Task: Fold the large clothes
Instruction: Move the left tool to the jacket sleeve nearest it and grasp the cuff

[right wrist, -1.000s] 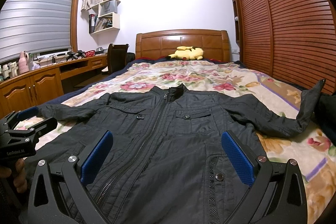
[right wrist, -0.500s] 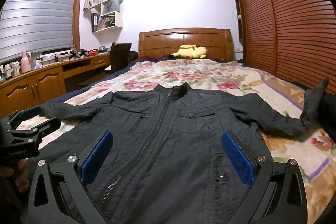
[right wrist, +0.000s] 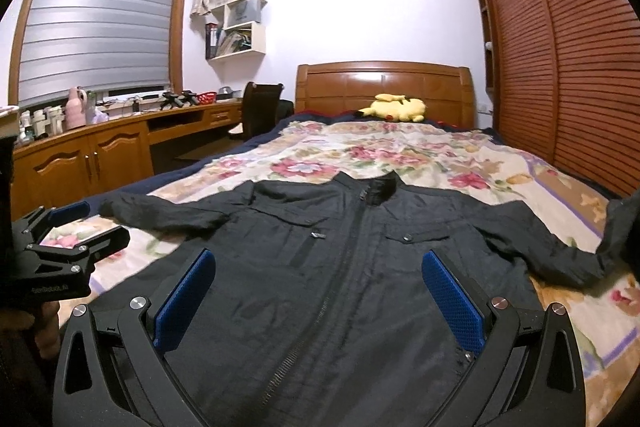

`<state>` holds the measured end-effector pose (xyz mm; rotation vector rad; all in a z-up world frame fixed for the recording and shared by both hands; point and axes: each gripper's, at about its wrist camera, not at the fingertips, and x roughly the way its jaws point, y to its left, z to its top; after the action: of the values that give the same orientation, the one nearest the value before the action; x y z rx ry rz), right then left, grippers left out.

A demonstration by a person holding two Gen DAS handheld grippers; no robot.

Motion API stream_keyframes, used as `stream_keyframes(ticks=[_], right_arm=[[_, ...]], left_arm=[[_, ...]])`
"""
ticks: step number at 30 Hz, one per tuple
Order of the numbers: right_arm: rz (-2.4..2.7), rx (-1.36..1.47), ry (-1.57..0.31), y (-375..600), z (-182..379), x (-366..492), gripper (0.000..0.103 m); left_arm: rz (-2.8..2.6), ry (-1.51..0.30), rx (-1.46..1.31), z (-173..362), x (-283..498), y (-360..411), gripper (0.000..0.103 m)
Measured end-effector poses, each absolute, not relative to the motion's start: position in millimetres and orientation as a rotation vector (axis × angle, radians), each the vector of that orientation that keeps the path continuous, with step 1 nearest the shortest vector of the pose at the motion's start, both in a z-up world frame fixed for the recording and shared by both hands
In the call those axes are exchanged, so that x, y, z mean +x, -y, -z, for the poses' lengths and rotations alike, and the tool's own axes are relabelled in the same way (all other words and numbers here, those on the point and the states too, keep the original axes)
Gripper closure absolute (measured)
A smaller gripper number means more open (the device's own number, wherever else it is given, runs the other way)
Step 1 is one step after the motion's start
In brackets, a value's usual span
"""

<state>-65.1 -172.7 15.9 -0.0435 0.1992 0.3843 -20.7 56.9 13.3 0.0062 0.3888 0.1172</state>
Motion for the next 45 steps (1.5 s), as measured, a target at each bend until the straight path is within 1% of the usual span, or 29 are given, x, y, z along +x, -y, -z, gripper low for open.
stream_keyframes(ticks=[9, 22, 31, 40, 45], right_arm=[[-0.419, -0.071, -0.184, 163.7, -20.6, -53.1, 0.0], [-0.476, -0.132, -0.216, 128.2, -24.7, -10.9, 0.0], [-0.53, -0.166, -0.288, 103.6, -16.8, 30.2, 0.0], [-0.567, -0.18, -0.398, 88.2, 5.5, 69.9, 0.0], [-0.57, -0.188, -0.421, 81.5, 3.7, 80.9, 0.0]], left_arm=[[-0.175, -0.426, -0.008, -9.0, -32.9, -95.7, 0.0], [-0.23, -0.483, -0.035, 0.8, -32.5, -150.0, 0.0], [-0.26, -0.529, -0.047, 9.3, -19.1, -195.5, 0.0], [-0.309, -0.63, -0.061, 20.7, 16.1, -259.2, 0.0], [-0.355, -0.644, -0.052, 23.0, 30.7, -290.2, 0.0]])
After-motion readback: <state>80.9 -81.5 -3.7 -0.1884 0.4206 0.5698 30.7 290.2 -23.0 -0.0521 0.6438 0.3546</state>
